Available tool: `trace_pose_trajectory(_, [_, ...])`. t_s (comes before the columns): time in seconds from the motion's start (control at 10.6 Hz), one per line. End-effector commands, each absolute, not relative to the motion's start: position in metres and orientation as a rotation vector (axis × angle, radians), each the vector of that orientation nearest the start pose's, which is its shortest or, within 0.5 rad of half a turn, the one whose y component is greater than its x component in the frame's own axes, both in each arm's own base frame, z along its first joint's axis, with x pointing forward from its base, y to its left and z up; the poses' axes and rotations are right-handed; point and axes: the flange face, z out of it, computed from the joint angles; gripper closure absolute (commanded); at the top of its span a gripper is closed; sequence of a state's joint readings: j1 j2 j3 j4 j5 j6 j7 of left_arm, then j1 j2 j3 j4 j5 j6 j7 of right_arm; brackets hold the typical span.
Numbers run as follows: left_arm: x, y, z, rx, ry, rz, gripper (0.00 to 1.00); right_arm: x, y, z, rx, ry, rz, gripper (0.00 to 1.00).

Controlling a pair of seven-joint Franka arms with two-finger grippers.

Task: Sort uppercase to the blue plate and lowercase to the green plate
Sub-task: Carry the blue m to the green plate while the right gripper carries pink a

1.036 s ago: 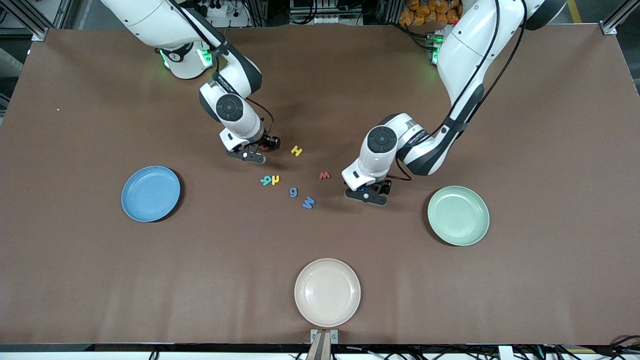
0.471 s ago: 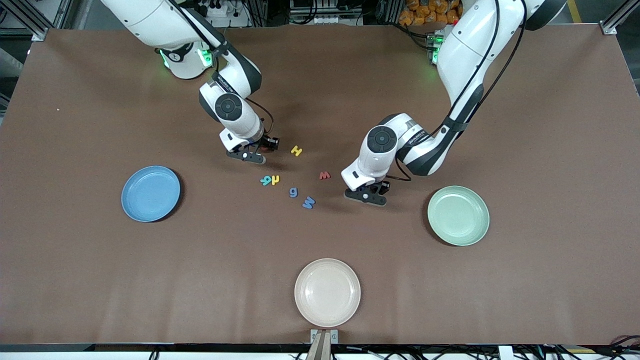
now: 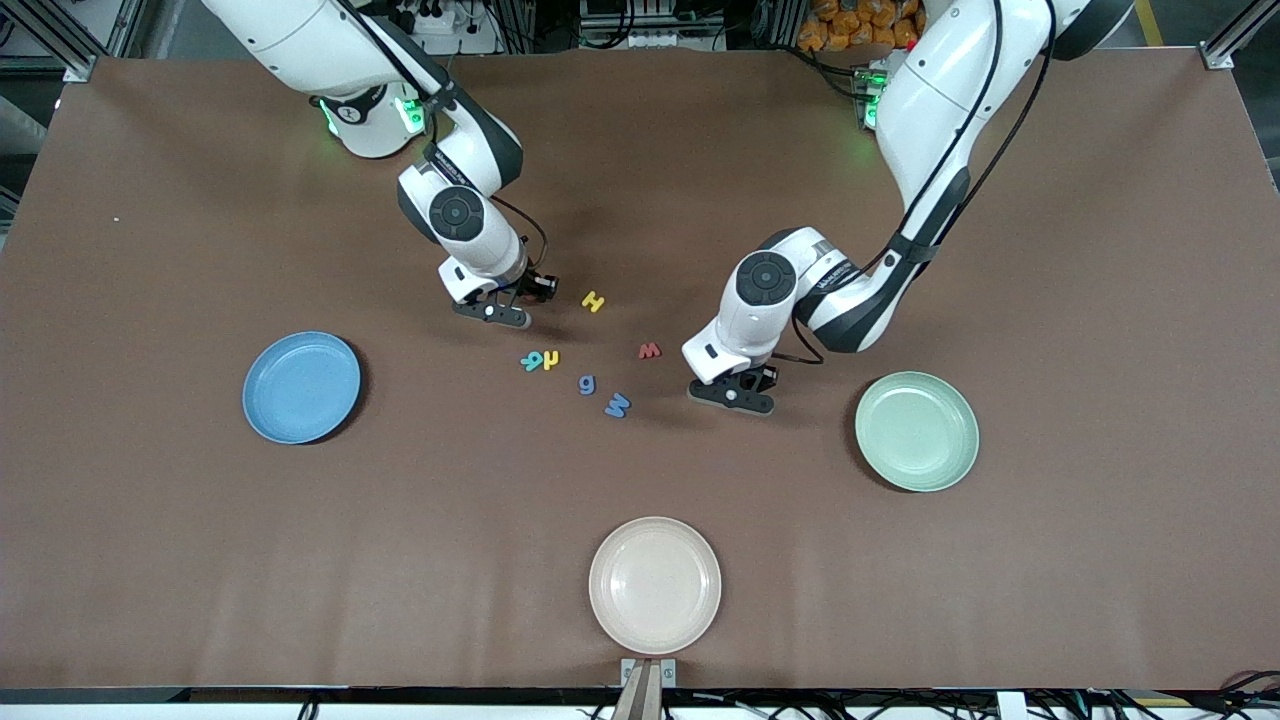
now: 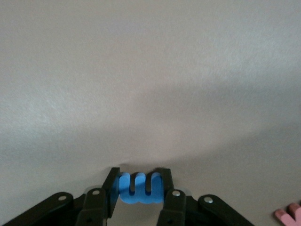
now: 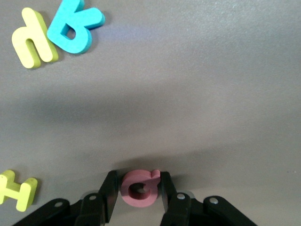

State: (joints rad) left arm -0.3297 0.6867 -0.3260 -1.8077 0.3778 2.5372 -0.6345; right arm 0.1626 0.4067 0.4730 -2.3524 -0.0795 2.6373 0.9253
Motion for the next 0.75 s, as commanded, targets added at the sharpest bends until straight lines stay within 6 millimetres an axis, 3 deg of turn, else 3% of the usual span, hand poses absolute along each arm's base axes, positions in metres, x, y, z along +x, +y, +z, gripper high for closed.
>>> trace_pose_trajectory(0.0, [0.538,-0.383,0.220,-3.141,0.358,-0.202,1.00,0.391,0.309,0.166,-3.058,0.382,0.245,0.56])
trace_pose_trajectory(0.28, [0.557,-0.355,0.272,-3.149,0.227,-0.221,1.00,0.388,0.309,0.163,-3.062,0.373,0.260,0.56])
trace_pose_trajectory(0.47, [0.573,-0.322,0.303,-3.138,0.143,-0.219,1.00,0.388,0.308,0.162,-3.064,0.354,0.263,0.57])
trace_pose_trajectory(0.66, [0.592,-0.279,0.318,-3.142,0.151,-0.187,1.00,0.388,0.308,0.162,-3.067,0.335,0.267,0.60])
